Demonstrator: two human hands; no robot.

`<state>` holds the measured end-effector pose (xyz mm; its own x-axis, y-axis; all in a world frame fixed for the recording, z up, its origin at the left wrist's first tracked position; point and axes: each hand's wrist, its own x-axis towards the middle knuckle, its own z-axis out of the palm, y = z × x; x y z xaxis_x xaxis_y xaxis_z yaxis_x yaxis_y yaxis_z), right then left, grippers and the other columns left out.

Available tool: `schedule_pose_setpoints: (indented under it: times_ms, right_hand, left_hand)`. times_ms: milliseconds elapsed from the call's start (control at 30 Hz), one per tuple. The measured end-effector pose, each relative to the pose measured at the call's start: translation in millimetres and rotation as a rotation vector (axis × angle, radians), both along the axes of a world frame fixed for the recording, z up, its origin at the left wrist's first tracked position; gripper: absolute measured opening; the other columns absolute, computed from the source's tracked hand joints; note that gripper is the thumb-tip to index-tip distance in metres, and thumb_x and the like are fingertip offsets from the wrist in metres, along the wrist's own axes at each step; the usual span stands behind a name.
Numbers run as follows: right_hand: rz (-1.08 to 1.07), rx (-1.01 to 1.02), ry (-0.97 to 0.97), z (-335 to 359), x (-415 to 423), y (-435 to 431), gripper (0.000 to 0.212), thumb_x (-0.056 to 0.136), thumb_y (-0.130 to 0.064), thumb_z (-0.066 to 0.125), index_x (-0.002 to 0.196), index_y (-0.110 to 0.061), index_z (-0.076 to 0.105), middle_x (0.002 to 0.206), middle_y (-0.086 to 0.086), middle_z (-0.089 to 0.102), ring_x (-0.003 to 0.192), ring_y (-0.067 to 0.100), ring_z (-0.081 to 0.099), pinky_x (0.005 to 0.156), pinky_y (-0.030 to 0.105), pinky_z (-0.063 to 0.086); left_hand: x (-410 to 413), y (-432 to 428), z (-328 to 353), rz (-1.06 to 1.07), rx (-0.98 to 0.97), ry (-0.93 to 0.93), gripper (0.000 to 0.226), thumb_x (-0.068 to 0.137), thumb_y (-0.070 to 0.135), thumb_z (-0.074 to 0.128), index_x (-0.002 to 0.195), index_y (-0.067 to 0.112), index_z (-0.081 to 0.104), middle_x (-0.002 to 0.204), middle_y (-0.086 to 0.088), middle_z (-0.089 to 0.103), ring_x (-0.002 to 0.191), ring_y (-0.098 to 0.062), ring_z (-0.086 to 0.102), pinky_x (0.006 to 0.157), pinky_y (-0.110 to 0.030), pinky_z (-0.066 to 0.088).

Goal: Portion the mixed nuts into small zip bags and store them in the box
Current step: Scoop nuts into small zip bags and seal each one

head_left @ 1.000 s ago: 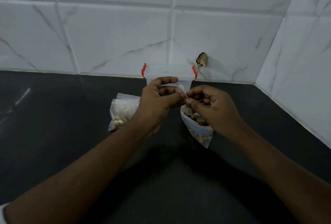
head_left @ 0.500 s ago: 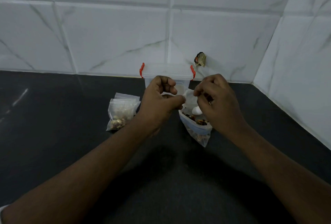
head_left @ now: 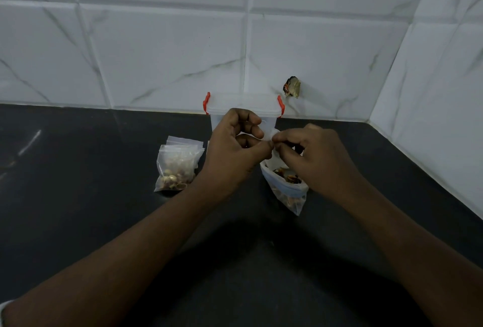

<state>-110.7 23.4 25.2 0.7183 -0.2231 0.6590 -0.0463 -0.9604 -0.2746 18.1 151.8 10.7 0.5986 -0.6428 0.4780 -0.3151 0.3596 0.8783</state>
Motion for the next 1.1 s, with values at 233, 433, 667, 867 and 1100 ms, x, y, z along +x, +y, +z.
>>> schedule_pose_setpoints:
  times_ms: [233,433,667,867,1100]
  right_hand:
    - [0.059,0.256,0.061,3.6,-4.3,-4.5,0.023,0.094,-0.026,0.073,0.116,-0.025,0.077,0.085,-0.014,0.075,0.076,-0.001,0.069,0.066,0.013,0.049]
    - [0.264,0.561,0.005,5.6,-4.3,-5.0,0.037,0.092,0.001,0.069,0.107,-0.031,0.076,0.091,0.000,0.080,0.081,0.005,0.073,0.074,0.021,0.058]
    - [0.355,0.671,-0.035,6.7,-3.5,-8.8,0.025,0.086,-0.010,0.078,0.105,-0.027,0.078,0.090,0.010,0.078,0.068,0.014,0.066,0.063,0.025,0.056]
    - [0.332,0.667,-0.011,1.3,-1.4,-15.8,0.029,0.089,-0.003,0.076,0.107,-0.025,0.078,0.092,0.013,0.078,0.071,0.034,0.067,0.065,0.031,0.056]
    - [0.269,0.688,-0.029,-2.8,-0.4,-23.4,0.030,0.092,0.003,0.071,0.110,-0.020,0.077,0.080,0.001,0.077,0.060,0.012,0.060,0.057,0.024,0.050]
  left_hand:
    - [4.2,-0.4,0.0,0.107,0.004,-0.073,0.019,0.093,0.008,0.070,0.109,0.013,0.063,0.107,-0.003,0.067,0.091,-0.012,0.066,0.074,-0.024,0.056]
    - [28.7,0.2,2.2,-0.118,0.209,0.452,0.024,0.099,0.026,0.061,0.120,0.015,0.065,0.117,-0.004,0.071,0.114,-0.024,0.066,0.096,-0.042,0.053]
    - [29.4,4.6,5.1,-0.380,0.172,0.720,0.046,0.080,0.022,0.075,0.122,0.005,0.063,0.115,-0.015,0.070,0.108,-0.029,0.066,0.095,-0.042,0.057]
    - [26.5,2.8,4.4,-0.370,0.150,0.785,0.031,0.092,0.011,0.064,0.123,0.003,0.066,0.121,-0.015,0.071,0.107,-0.027,0.070,0.090,-0.036,0.059]
    - [25.2,3.5,8.5,-0.313,0.160,0.880,0.036,0.089,-0.002,0.060,0.124,0.002,0.065,0.126,-0.019,0.070,0.110,-0.031,0.069,0.089,-0.040,0.059]
